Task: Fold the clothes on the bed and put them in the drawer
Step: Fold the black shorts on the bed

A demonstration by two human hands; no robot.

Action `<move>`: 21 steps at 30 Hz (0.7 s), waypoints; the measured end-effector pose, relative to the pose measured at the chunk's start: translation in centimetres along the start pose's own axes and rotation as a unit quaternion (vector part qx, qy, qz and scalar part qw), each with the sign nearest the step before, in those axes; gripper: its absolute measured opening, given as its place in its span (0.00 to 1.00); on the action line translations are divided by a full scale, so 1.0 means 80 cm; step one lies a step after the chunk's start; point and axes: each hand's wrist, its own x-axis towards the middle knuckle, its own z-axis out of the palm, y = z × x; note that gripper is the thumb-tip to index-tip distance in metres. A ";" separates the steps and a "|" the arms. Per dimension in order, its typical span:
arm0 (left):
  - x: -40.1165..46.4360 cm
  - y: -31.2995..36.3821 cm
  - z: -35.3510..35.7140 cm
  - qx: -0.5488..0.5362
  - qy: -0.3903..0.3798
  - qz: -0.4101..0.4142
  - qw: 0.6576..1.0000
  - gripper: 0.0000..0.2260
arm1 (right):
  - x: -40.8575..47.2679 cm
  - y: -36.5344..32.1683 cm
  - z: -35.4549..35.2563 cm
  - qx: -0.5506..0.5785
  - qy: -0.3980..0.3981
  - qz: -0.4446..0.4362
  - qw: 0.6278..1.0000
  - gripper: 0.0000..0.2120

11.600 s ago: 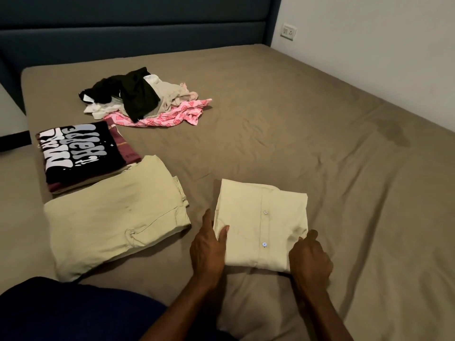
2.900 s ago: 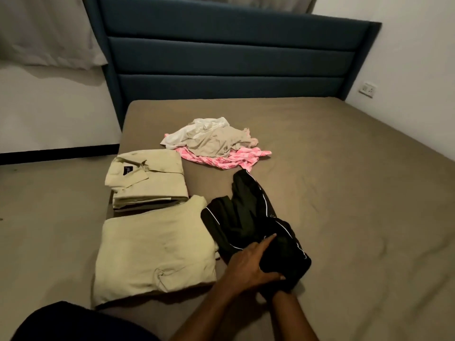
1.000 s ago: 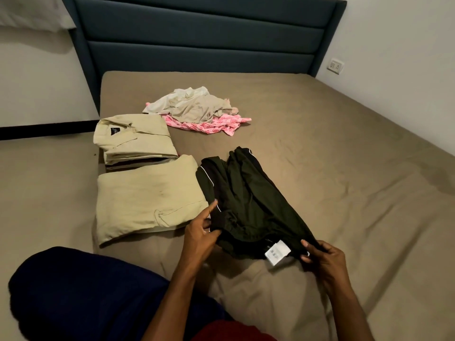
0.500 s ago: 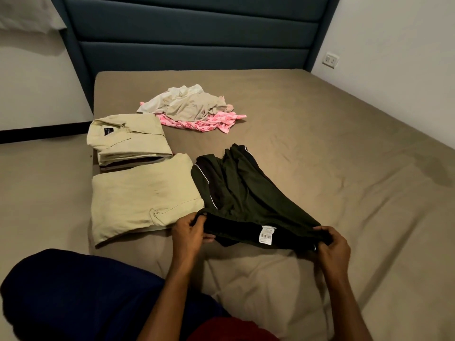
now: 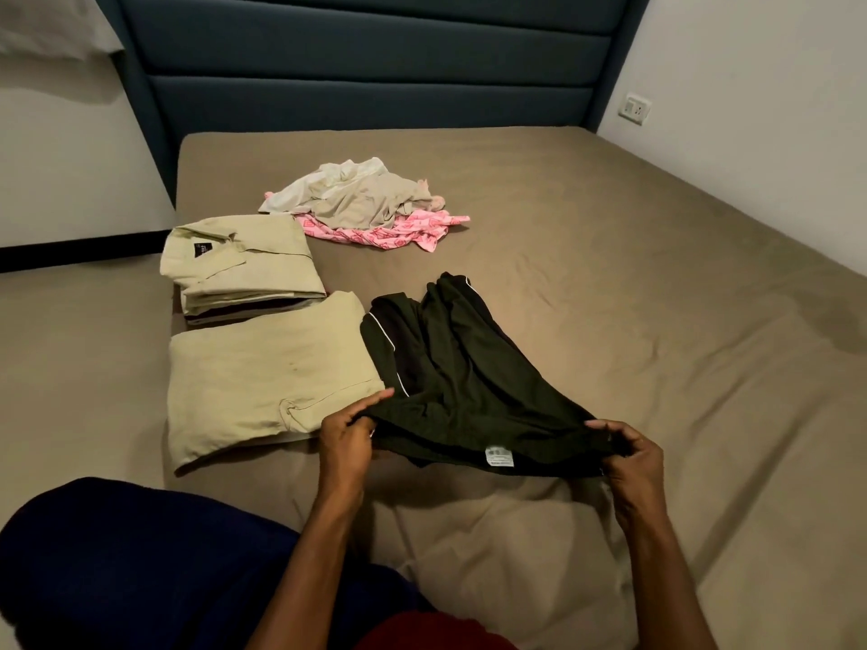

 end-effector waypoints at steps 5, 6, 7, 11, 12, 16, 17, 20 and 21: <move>0.008 0.028 0.018 -0.010 0.005 -0.007 1.000 0.16 | 0.012 -0.017 0.015 -0.145 0.117 -0.024 0.982 0.18; 0.016 0.038 0.022 0.001 0.010 0.003 1.000 0.15 | 0.019 -0.021 0.015 -0.193 0.142 -0.003 0.971 0.15; 0.023 0.049 0.027 0.021 0.008 0.021 1.000 0.16 | 0.024 -0.023 0.013 -0.246 0.144 0.030 0.958 0.11; 0.082 0.101 0.065 0.076 -0.005 0.068 0.995 0.14 | 0.068 -0.056 0.021 -0.143 0.050 0.185 0.971 0.10; 0.102 0.115 0.077 0.084 -0.007 0.062 0.995 0.13 | 0.084 -0.076 0.028 0.002 0.036 0.214 0.976 0.09; 0.195 0.201 0.130 0.064 -0.027 0.061 0.996 0.11 | 0.193 -0.178 0.059 0.310 0.024 0.218 0.925 0.10; 0.208 0.218 0.138 0.051 -0.037 0.059 0.996 0.10 | 0.210 -0.192 0.066 0.309 0.022 0.196 0.930 0.13; 0.250 0.311 0.185 -0.005 -0.093 0.051 0.994 0.07 | 0.279 -0.275 0.077 0.345 0.056 0.114 0.930 0.11; 0.263 0.341 0.197 -0.026 -0.097 0.056 0.993 0.07 | 0.295 -0.301 0.077 0.346 0.067 0.089 0.932 0.09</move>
